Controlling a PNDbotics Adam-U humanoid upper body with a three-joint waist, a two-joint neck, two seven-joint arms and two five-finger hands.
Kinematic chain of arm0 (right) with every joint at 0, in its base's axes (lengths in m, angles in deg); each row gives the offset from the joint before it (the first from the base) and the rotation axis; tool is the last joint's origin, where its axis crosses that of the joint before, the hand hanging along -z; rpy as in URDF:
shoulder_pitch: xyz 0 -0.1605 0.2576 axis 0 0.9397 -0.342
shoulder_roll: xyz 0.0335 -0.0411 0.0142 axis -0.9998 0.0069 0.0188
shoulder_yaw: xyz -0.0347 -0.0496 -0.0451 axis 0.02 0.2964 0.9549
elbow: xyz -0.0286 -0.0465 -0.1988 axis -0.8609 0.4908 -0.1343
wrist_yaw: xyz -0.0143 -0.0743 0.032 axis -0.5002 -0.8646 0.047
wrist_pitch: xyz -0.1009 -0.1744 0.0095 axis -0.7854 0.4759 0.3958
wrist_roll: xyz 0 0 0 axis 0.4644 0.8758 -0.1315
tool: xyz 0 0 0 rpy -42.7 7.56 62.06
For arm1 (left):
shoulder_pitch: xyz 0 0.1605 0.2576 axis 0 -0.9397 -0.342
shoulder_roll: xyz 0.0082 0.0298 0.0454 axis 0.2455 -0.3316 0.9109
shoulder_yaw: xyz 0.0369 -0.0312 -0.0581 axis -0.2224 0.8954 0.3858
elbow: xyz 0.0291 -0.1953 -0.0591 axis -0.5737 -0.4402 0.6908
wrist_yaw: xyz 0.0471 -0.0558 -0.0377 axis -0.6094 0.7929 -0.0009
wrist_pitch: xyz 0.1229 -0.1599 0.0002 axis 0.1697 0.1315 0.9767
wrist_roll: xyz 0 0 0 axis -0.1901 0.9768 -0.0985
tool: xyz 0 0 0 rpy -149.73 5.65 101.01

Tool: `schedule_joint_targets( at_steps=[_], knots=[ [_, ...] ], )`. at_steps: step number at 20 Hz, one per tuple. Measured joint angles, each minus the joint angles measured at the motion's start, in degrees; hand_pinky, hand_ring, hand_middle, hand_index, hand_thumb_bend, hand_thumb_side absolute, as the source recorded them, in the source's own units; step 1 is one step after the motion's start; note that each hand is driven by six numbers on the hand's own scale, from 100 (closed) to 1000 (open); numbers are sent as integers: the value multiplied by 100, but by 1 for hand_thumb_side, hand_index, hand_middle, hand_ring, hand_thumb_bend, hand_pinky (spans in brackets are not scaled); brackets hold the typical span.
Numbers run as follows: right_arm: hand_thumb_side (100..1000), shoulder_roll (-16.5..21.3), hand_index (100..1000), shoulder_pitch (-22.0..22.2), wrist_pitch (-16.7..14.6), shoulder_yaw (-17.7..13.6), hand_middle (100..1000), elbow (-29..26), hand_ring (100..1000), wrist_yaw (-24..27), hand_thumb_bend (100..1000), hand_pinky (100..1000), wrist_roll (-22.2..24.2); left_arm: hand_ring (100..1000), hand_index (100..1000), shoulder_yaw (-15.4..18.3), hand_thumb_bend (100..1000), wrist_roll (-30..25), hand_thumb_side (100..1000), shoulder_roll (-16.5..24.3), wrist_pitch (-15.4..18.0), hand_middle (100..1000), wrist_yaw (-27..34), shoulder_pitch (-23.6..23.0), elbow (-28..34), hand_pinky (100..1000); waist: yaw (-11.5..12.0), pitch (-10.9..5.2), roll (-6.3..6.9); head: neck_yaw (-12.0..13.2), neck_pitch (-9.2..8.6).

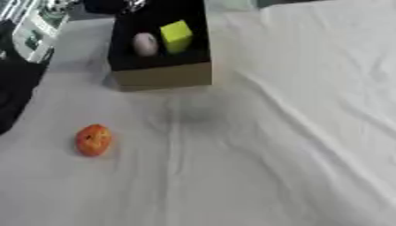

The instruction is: Pick up objects on the table and place them in the box.

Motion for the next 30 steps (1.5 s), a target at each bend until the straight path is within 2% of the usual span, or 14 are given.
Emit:
schedule_joint_targets(
  at_steps=[6,7,8,17,21,22,26,30],
  knots=[
    [958,13,809,89,22,-28,694,0,866,-6,100,859,3,855,871,-421,353,24,845,538,176,836,455,-643,751,773,151,-124,-75,-130,152],
    [959,13,809,109,27,-29,694,0,865,-9,100,859,0,852,867,-465,403,40,811,615,174,833,537,-754,881,769,163,-135,-86,-140,171],
    [958,13,809,120,31,-29,694,0,866,-11,100,859,-4,850,865,-508,357,59,844,686,164,831,619,-863,1009,766,176,-141,-98,-145,175],
    [957,13,808,163,61,-63,693,0,866,-18,100,859,-35,832,861,-918,412,175,837,1343,22,816,1363,-1893,2226,745,248,-149,-148,-196,220],
    [958,13,808,164,61,-63,693,0,866,-18,100,859,-36,826,861,-1059,423,-16,831,1564,-192,810,1621,-2167,2755,741,251,-149,-157,-222,220],
    [957,13,808,164,61,-63,693,0,866,-18,100,859,-36,813,858,-1066,458,-85,811,1607,-274,794,1665,-2211,2902,726,251,-149,-157,-224,220],
    [958,13,807,161,60,-63,692,0,867,-18,100,859,-36,810,860,-1168,472,-495,804,1745,-720,790,1790,-2502,3511,721,247,-148,-162,-226,220],
    [959,13,807,161,61,-63,691,0,867,-18,100,859,-37,816,873,-1243,509,-803,772,1837,-1012,799,1821,-2675,3820,727,246,-137,-160,-257,220]
  ],
)
